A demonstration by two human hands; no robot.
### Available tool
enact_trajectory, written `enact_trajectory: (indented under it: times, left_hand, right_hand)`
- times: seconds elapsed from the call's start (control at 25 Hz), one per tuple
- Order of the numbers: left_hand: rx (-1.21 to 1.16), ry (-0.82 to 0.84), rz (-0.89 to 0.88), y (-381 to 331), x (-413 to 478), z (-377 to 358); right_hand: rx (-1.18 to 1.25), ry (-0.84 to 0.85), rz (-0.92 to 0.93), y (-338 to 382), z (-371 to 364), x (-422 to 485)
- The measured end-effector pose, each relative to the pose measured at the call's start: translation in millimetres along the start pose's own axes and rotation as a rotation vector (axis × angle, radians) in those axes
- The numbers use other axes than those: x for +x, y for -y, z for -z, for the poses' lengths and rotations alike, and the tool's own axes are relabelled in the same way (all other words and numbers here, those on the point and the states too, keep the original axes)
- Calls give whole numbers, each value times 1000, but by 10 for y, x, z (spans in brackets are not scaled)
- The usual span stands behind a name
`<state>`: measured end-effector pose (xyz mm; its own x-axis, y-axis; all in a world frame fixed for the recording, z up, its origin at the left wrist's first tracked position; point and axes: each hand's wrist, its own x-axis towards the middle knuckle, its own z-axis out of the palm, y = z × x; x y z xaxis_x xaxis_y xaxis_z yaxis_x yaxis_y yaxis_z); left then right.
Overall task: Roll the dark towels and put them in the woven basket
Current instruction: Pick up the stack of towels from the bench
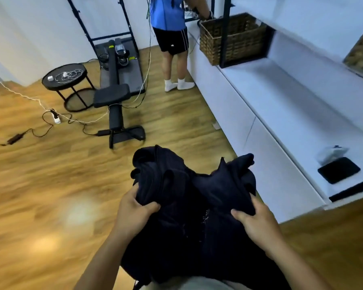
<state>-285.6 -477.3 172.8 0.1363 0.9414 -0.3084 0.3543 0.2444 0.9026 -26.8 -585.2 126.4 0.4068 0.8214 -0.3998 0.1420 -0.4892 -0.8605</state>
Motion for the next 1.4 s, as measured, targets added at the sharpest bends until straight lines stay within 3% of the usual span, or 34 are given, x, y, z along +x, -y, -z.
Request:
enact_trajectory:
  times: [0.12, 0.24, 0.36, 0.6, 0.84, 1.16, 1.4]
  left_hand:
    - [25, -21, 0, -320, 764, -164]
    - [83, 59, -24, -522, 1626, -397]
    - [105, 175, -23, -733, 2479, -557]
    - [220, 564, -127, -1625, 4243, -870]
    - [333, 771, -184, -1998, 5282, -1307]
    - [351, 802, -219, -2717, 5916, -2049]
    - [309, 803, -322, -3282, 6512, -2761]
  right_hand:
    - [-18, -23, 0, 354, 167, 714]
    - [-52, -83, -29, 496, 209, 1369]
    - [-68, -117, -65, 686, 111, 1910]
    - [121, -427, -256, 1196, -86, 2699]
    - [312, -582, -345, 1485, -317, 3271]
    - [430, -718, -351, 1749, 92, 3926]
    - [358, -867, -315, 1949, 866, 4302]
